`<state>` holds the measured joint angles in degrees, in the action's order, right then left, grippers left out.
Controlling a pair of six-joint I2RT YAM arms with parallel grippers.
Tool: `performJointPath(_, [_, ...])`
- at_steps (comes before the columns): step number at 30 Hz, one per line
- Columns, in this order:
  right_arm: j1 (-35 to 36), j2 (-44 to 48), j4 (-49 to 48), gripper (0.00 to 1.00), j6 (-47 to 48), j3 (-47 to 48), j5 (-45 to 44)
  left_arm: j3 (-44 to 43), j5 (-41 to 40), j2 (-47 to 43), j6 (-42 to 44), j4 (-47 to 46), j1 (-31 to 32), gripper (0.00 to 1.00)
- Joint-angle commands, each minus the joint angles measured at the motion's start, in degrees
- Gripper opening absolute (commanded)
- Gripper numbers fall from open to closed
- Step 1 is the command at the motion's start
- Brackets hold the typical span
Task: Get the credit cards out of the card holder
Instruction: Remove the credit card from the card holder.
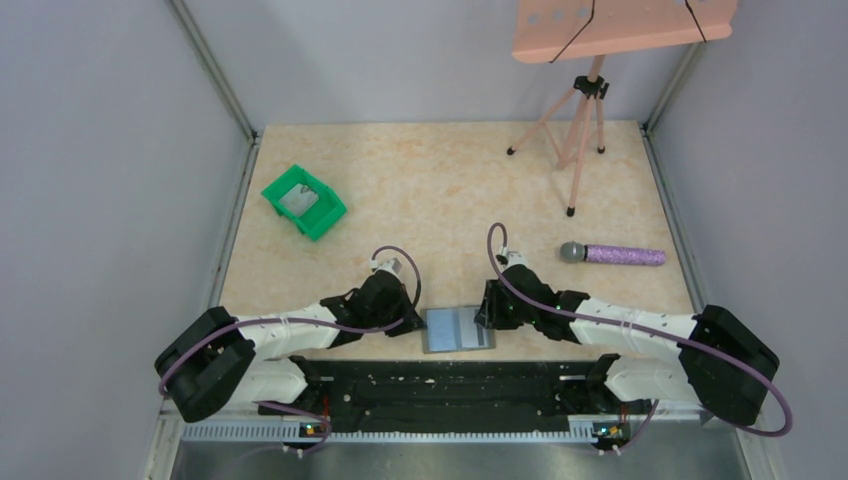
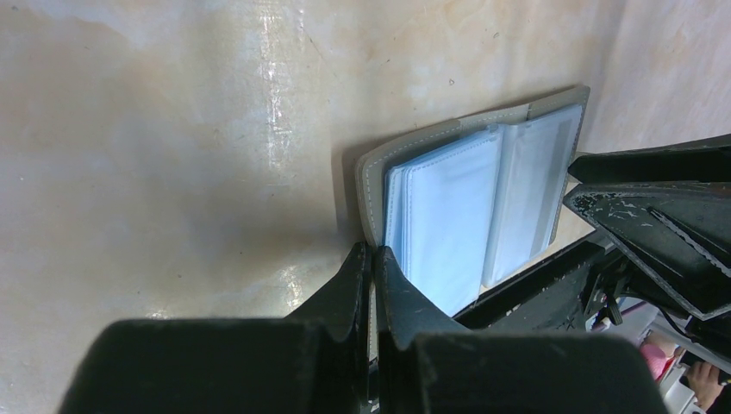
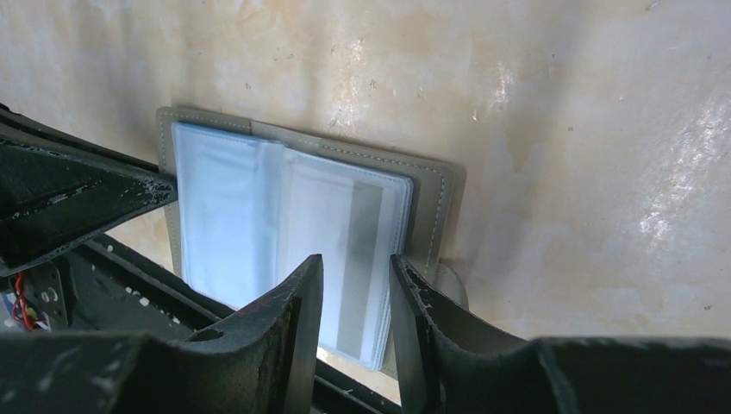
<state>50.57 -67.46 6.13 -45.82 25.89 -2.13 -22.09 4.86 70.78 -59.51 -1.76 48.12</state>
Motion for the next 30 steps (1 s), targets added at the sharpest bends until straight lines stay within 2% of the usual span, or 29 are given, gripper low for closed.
performJointPath(1, [-0.12,-0.18,-0.88,0.35,0.63,0.66,-0.49,-1.08,-0.76,0.47,0.18,1.07,0.40,0.04])
performJointPath(26, [0.55,-4.16,-3.28,0.35,0.61,1.47,1.93,-1.29,-0.64,0.93,0.00,0.62,0.75,0.04])
performJointPath(30, [0.54,-4.21,-5.65,0.35,-0.18,1.03,4.65,-1.38,-0.60,0.83,0.03,0.70,0.75,0.04])
